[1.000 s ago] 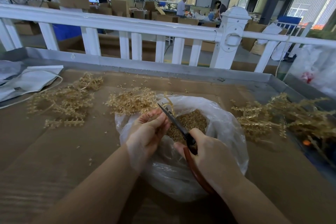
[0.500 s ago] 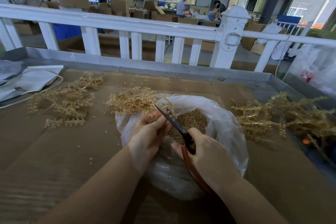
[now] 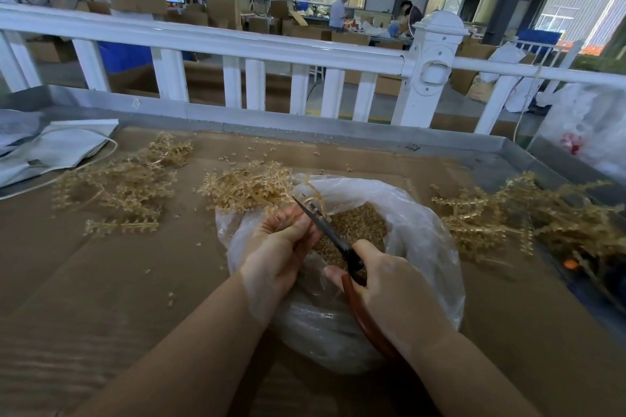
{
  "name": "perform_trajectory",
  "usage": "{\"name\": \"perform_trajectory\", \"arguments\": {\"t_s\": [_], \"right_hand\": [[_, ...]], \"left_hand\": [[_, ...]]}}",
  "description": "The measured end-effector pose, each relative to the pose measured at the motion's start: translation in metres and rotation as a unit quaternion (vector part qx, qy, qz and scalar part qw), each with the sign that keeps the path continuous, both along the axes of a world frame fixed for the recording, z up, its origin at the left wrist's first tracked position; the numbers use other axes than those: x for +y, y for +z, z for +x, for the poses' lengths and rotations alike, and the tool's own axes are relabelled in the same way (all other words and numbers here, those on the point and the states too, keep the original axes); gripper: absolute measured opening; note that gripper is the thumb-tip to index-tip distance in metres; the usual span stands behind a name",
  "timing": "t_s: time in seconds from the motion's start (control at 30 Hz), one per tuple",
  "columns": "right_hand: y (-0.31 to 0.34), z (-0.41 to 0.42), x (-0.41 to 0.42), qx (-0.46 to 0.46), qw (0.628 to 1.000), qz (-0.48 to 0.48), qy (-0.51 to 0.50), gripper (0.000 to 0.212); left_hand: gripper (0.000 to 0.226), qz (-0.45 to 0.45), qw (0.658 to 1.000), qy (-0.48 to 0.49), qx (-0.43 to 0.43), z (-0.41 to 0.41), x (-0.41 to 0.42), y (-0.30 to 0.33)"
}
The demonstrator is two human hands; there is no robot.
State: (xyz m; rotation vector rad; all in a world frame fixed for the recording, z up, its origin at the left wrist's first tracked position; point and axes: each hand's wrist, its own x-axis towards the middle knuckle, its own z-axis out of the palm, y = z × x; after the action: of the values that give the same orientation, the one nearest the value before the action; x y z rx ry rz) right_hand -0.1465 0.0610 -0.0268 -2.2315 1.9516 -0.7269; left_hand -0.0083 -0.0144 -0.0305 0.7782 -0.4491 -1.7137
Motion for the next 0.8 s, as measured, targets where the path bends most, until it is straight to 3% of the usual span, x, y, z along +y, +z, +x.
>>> {"name": "perform_trajectory", "arguments": {"t_s": [0.4,0.8], "right_hand": [[-0.0023,-0.0005,-0.0011,0.008,1.0,-0.013,-0.008,0.036],[0.0041,-0.0019,0.0021,-0.049,0.999,0.016,-0.003,0.034]], "left_hand": [[0.018,-0.009,1.0,-0.019,0.011,-0.0001,-0.002,-0.0015],[0.018,-0.034,0.999,-0.025,0.004,0.0017,-0.0015,-0.0076]]}}
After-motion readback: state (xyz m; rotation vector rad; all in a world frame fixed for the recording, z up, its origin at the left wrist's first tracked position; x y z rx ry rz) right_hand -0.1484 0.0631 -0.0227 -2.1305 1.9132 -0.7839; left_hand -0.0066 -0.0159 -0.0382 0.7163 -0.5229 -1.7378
